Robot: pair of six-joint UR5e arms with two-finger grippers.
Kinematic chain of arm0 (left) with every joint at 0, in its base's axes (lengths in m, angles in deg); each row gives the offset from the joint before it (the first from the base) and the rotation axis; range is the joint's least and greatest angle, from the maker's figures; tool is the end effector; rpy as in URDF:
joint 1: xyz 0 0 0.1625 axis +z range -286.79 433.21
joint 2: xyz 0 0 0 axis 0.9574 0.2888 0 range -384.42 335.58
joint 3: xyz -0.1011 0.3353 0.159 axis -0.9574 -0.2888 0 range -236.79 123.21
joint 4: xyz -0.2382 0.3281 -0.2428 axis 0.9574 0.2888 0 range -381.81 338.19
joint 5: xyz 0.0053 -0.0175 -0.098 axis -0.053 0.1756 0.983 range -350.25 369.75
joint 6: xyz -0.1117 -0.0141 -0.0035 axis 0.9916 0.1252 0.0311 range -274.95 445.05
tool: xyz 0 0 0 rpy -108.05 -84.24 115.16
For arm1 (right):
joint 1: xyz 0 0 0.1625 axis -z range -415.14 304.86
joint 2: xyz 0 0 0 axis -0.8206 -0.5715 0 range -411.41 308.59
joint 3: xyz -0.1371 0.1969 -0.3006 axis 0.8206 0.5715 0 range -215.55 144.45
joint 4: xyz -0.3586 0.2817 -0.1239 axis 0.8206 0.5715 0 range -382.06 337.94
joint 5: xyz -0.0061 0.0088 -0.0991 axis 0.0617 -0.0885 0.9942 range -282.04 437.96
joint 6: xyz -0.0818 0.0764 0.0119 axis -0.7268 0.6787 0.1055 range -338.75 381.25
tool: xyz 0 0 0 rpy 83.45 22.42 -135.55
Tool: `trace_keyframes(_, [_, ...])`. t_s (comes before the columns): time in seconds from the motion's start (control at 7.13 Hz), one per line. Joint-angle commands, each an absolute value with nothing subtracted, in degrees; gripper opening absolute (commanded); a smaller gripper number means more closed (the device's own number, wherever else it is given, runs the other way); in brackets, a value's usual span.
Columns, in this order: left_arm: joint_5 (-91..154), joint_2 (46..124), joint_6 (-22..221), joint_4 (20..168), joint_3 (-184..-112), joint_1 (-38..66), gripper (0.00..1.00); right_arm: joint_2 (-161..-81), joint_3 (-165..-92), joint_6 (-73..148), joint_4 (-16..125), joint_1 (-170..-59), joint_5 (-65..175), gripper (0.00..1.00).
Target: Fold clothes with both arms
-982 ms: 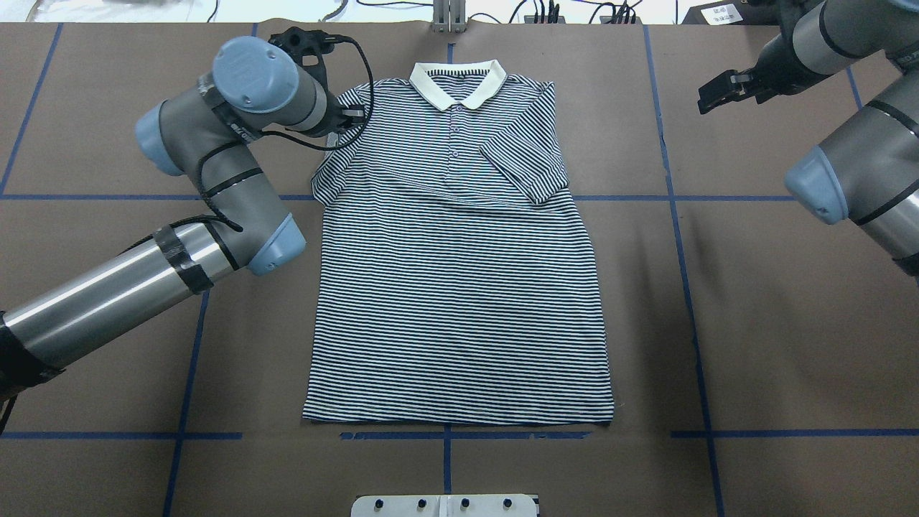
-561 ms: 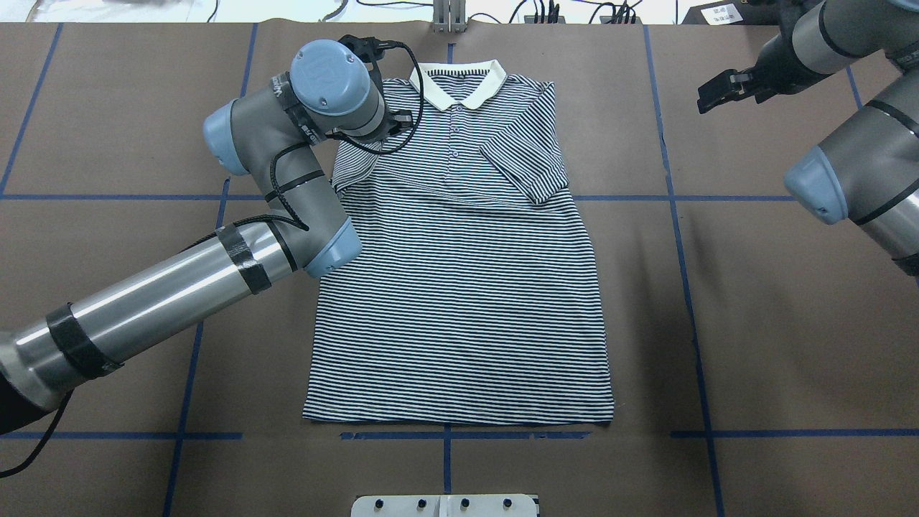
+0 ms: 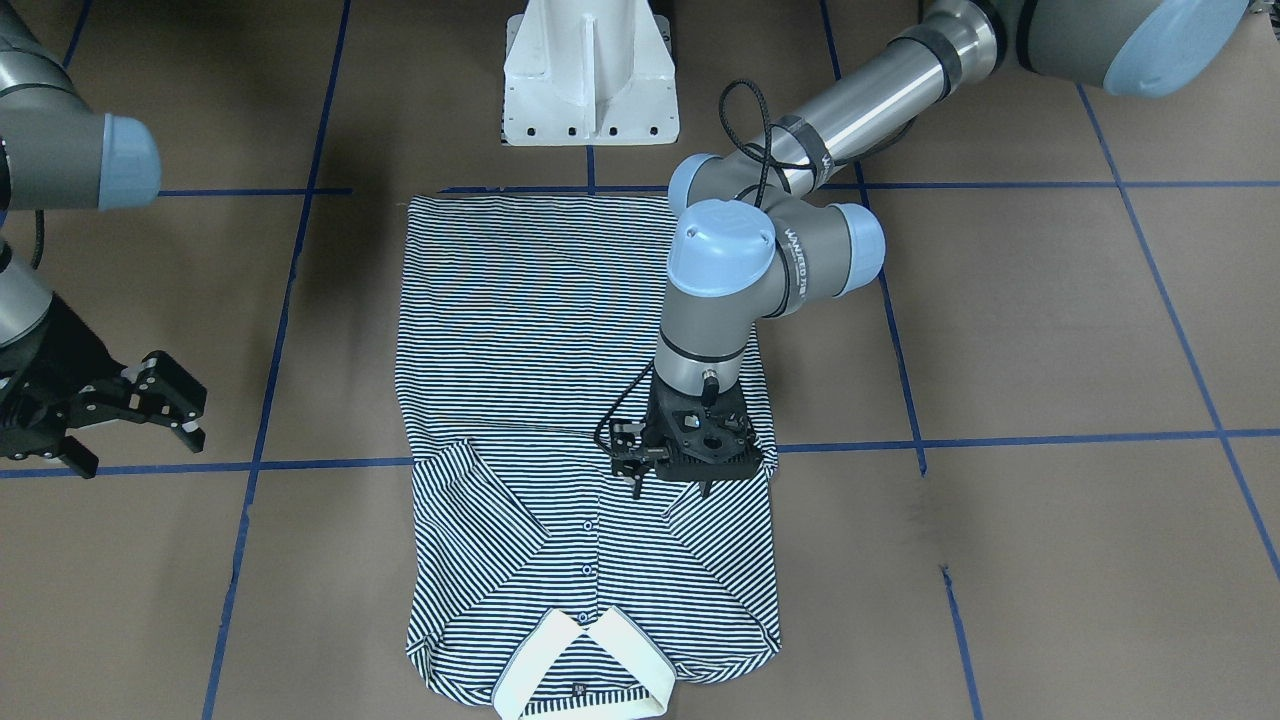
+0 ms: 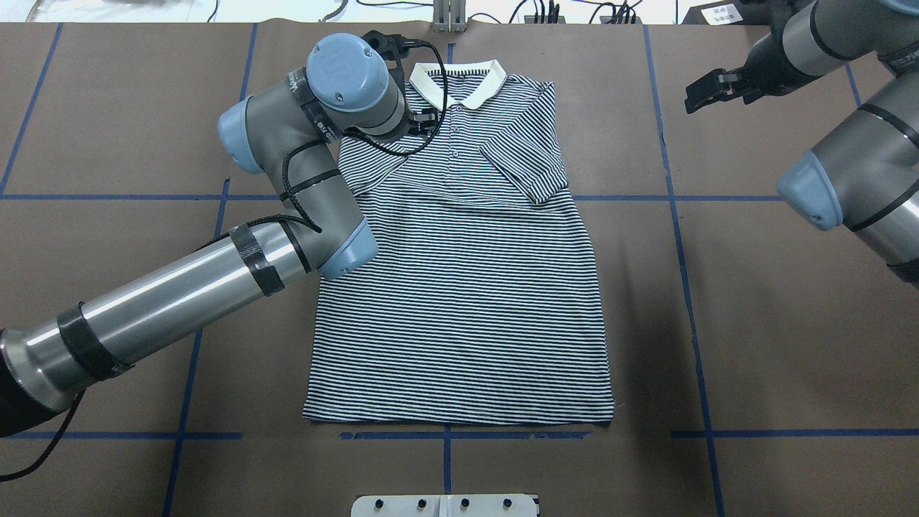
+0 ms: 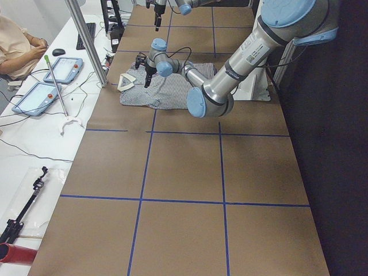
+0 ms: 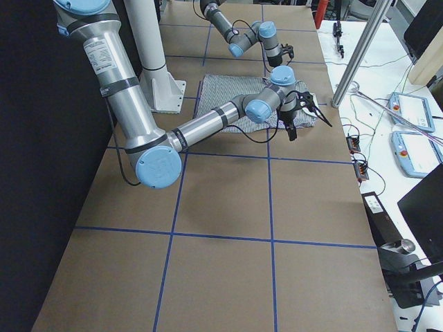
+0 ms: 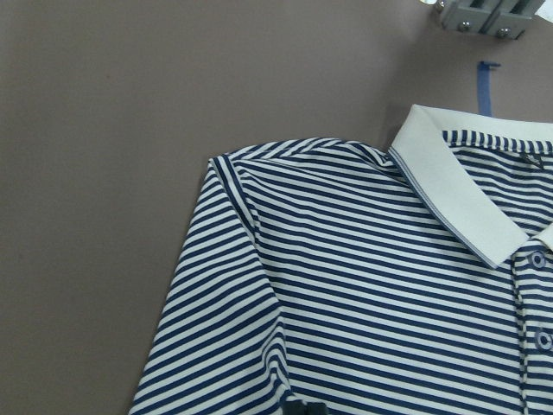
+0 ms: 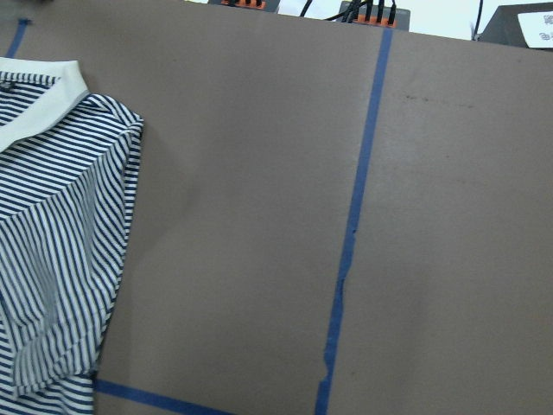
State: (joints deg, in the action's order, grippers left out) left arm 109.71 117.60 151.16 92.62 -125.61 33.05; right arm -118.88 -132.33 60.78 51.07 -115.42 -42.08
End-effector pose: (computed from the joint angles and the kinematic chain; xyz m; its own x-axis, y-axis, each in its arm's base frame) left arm 0.5689 -0.6290 0.1481 0.6115 0.0061 -0.7912 0.3051 0.9209 0.2428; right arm -0.2714 -0.6303 0.2913 0.6601 -0.1905 0.7266 -0.0997 0.9365 0.3361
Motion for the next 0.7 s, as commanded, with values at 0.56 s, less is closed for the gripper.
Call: trace_keyframes(0.56, [111.27, 91.37, 153.14, 92.54, -160.02, 40.06, 1.0, -130.55, -154.86, 101.47, 52.03, -80.45, -15.02, 1.0])
